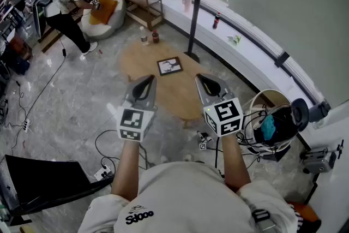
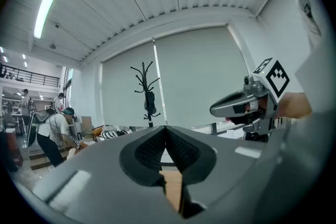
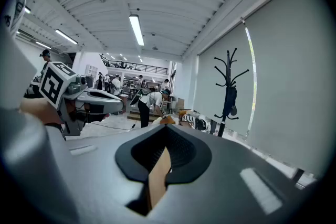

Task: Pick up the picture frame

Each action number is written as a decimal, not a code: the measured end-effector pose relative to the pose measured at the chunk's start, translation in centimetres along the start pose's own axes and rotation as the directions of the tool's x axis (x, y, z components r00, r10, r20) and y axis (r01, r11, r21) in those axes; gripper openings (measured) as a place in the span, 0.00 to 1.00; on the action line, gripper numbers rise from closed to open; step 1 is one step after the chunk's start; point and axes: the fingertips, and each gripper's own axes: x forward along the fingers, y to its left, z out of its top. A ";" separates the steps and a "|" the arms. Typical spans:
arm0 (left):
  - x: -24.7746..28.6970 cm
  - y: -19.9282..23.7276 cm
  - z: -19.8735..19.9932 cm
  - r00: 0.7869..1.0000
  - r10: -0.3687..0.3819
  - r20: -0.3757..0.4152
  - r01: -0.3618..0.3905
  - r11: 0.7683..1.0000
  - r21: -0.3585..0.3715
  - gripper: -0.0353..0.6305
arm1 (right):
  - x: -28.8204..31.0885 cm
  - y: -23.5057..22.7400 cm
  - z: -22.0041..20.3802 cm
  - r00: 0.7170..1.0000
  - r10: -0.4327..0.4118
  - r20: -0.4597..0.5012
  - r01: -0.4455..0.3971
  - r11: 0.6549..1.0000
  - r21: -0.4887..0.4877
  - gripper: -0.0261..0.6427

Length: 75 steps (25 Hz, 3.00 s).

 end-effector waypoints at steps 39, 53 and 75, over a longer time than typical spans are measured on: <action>1.7 10.1 -3.1 1.000 -0.009 -0.007 0.009 1.000 0.003 0.07 | 8.4 2.5 1.5 1.000 -0.030 0.010 0.029 0.996 0.090 0.04; 17.2 16.2 -2.7 0.999 -0.023 -0.044 0.023 1.000 0.000 0.07 | 21.2 -7.9 2.6 0.999 0.040 -0.014 -0.039 0.996 0.075 0.05; 32.3 20.5 -7.5 0.986 0.004 -0.165 -0.014 0.998 -0.060 0.07 | 33.6 -20.1 -2.8 0.992 0.071 -0.109 -0.053 0.986 0.158 0.04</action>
